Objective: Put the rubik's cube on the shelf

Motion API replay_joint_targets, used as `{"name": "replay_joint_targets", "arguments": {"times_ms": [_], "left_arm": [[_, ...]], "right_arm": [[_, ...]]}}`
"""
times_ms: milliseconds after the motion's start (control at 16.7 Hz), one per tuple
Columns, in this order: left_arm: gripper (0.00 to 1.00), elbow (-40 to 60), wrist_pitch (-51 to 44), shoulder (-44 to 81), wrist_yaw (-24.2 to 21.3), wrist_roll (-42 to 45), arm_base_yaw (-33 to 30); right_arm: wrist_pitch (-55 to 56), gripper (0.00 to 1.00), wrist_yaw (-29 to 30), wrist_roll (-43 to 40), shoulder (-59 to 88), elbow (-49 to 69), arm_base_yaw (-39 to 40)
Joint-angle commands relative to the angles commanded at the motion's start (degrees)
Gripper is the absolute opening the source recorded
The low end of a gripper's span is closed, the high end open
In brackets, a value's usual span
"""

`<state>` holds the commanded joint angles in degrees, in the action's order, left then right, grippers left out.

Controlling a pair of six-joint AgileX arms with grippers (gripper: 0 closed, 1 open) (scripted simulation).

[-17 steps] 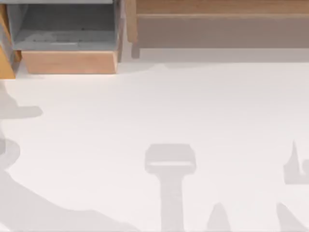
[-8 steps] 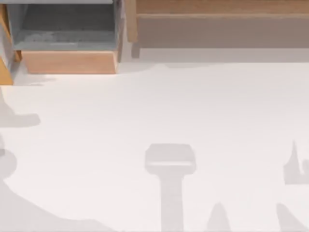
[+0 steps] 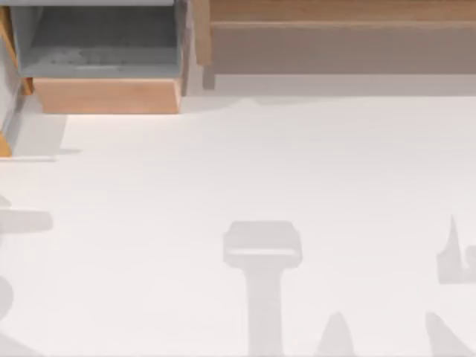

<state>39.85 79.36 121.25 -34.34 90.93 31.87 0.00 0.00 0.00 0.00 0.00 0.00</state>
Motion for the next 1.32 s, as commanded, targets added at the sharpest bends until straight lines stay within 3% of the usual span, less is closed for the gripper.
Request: {"name": "replay_joint_targets", "arguments": {"times_ms": [240, 600, 900, 1320], "left_arm": [[0.00, -0.7, 0.6, -0.2, -0.5, 0.4, 0.5], [0.00, -11.3, 6.4, -4.2, -6.6, 0.4, 6.4], [0.00, -12.0, 7.0, -4.6, -7.1, 0.5, 7.1], [0.53, -12.0, 7.0, -4.6, -7.1, 0.5, 7.1]], "right_arm": [[0.0, 1.00, 0.0, 0.0, 0.0, 0.0, 0.0], [0.0, 1.00, 0.0, 0.0, 0.0, 0.0, 0.0], [0.0, 1.00, 0.0, 0.0, 0.0, 0.0, 0.0], [0.0, 1.00, 0.0, 0.0, 0.0, 0.0, 0.0]]}}
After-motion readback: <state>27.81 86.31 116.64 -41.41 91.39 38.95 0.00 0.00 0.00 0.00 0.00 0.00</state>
